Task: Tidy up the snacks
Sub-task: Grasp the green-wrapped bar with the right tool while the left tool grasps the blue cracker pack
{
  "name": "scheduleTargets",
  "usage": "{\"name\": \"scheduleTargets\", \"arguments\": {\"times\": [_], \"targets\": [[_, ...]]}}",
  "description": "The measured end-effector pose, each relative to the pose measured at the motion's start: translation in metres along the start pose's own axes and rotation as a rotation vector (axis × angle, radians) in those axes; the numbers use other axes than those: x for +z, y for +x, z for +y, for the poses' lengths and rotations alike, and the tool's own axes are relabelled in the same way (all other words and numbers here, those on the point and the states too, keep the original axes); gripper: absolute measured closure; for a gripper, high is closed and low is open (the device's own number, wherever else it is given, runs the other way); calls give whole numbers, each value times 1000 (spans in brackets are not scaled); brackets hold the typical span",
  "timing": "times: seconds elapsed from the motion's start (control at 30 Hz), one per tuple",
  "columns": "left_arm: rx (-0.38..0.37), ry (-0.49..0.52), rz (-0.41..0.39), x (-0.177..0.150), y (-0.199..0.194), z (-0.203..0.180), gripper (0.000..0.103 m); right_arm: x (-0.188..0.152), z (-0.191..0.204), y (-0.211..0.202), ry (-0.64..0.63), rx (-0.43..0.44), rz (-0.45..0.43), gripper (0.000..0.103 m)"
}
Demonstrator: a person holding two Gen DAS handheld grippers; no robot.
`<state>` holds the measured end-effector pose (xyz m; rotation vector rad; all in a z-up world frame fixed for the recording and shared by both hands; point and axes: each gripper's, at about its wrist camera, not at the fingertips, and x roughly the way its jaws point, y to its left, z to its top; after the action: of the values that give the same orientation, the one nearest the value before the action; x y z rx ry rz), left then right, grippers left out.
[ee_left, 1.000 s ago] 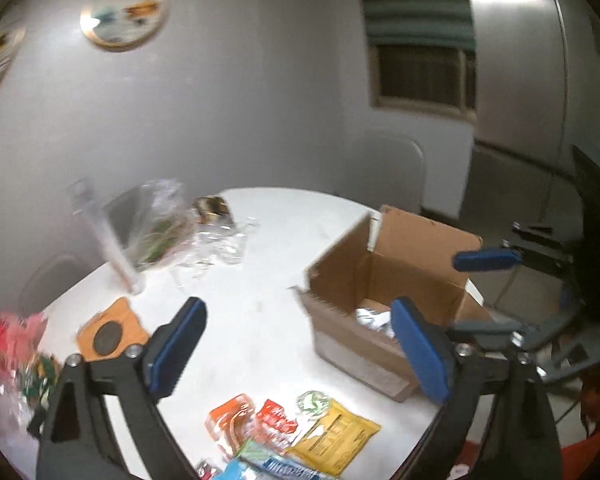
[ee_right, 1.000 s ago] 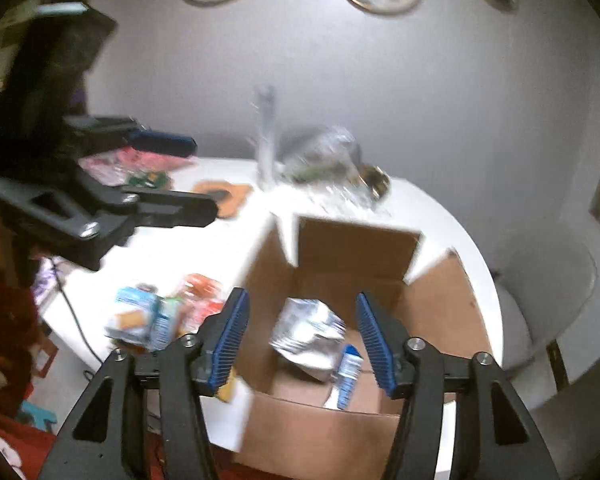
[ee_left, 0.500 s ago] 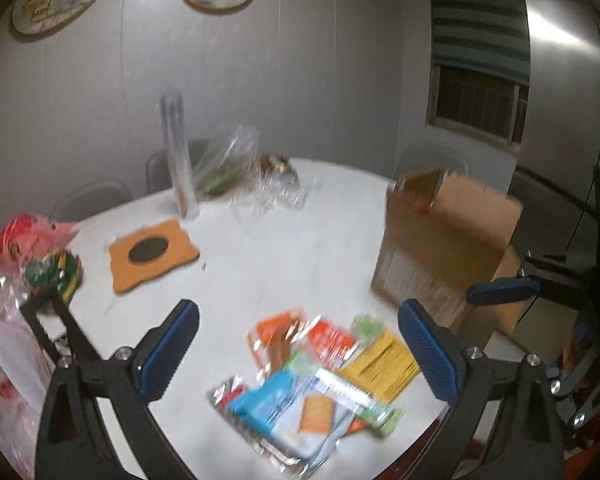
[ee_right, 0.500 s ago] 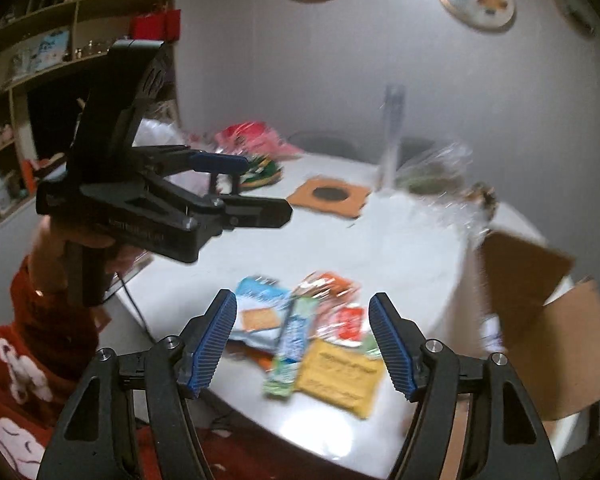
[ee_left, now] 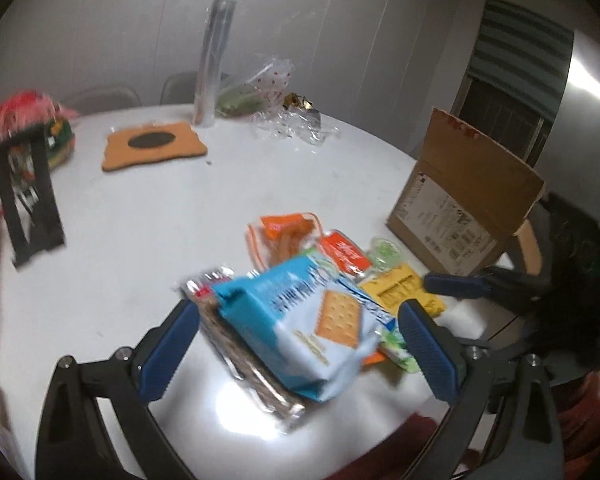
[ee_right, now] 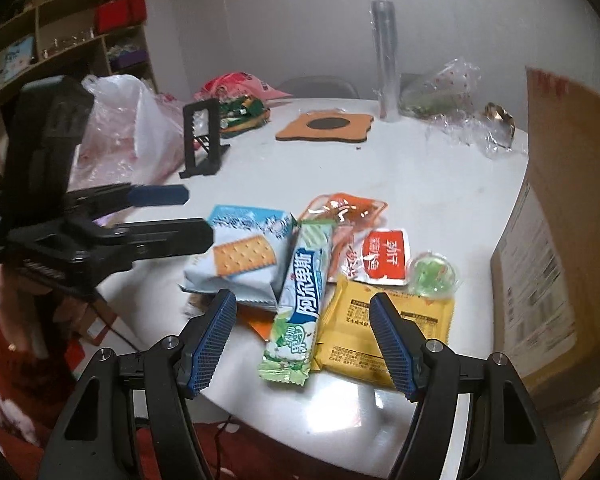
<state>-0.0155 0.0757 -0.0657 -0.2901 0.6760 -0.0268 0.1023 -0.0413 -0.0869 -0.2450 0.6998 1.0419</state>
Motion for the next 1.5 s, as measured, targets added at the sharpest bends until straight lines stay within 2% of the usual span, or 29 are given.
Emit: {"name": "scheduleTargets", "arguments": {"times": [0.17,0.27,0.5,0.57,0.63,0.67,0.73,0.77,0.83,0.97,1.17,1.5], "targets": [[-8,-68,15,-5,14,-6,4,-10,-2,12,19,11,-7,37],[58,-60,25,-4,25,-13,4,-14,-2,16,22,4,-10,37],[145,-79,35,2,47,-17,4,-20,2,21,-20,-37,-35,39],[166,-74,41,3,52,-16,5,-22,3,21,-34,-43,-40,49],[175,-65,45,3,53,-14,6,-23,3,22,-47,-45,-34,64],[177,-62,46,3,52,-13,8,-23,2,21,-54,-58,-32,67],[179,-48,48,3,51,-12,14,-23,0,20,-63,-76,-32,78],[171,-39,51,3,51,-11,17,-23,-1,20,-61,-76,-30,80],[155,-22,56,3,48,-11,20,-23,-5,19,-57,-64,-27,80],[149,16,65,3,40,-8,21,-23,-7,16,-63,-66,-19,80],[177,24,60,0,26,3,21,-27,-4,11,-73,-76,3,79],[171,22,74,2,45,1,21,-15,-3,20,-90,-64,-7,76]]}}
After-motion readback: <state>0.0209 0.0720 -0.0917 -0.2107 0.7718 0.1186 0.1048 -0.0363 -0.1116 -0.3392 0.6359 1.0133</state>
